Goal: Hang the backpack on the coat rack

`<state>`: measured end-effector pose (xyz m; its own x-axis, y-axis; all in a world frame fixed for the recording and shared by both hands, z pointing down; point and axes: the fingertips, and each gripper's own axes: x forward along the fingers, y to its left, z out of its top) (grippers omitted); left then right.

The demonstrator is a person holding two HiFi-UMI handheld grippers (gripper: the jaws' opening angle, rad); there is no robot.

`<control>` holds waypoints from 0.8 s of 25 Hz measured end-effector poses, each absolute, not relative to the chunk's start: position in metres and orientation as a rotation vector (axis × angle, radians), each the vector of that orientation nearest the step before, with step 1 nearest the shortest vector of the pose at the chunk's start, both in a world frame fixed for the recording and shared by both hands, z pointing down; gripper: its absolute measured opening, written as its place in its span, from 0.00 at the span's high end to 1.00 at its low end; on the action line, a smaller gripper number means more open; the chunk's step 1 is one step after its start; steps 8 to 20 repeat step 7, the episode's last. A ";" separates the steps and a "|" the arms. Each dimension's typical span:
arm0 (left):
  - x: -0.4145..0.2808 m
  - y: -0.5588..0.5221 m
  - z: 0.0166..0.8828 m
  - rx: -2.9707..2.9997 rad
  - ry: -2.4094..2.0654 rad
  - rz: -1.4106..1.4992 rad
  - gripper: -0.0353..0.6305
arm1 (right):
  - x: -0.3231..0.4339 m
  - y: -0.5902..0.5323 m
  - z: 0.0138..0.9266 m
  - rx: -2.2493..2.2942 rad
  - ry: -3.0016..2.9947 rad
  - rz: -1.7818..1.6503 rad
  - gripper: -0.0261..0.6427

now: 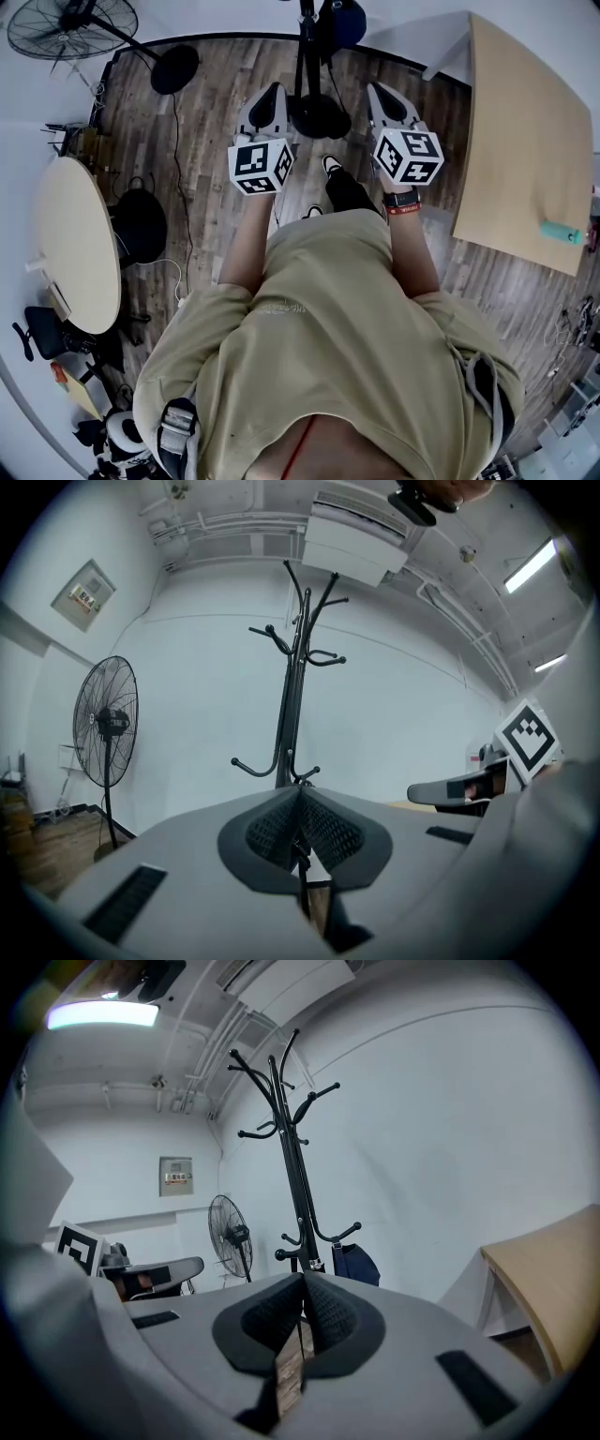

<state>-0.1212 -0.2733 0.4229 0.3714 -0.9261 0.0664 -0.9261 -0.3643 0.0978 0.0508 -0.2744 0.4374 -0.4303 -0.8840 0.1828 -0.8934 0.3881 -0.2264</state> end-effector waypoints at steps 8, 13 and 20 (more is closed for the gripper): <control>-0.110 -0.312 0.433 2.493 -1.662 -0.043 0.91 | 0.051 -0.312 0.456 1.599 -2.590 0.497 0.94; -0.110 -0.312 0.433 2.493 -1.662 -0.043 0.91 | 0.051 -0.312 0.456 1.599 -2.590 0.497 0.94; -0.110 -0.312 0.433 2.493 -1.662 -0.043 0.91 | 0.051 -0.312 0.456 1.599 -2.590 0.497 0.94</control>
